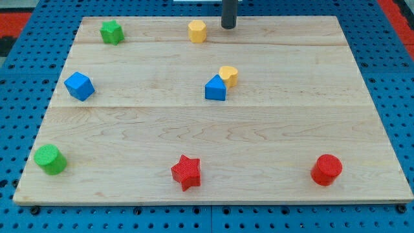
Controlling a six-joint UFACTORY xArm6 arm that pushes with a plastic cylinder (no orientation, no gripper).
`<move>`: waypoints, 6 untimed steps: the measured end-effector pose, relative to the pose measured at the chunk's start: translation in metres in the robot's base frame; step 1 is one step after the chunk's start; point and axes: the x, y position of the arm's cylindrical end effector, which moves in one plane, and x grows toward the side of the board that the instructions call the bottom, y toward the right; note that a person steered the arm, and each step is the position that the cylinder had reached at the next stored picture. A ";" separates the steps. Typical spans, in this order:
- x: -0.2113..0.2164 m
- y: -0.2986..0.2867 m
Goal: Push yellow hexagon closer to yellow heart
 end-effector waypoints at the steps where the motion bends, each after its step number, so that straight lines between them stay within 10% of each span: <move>1: -0.007 -0.047; 6: 0.037 -0.055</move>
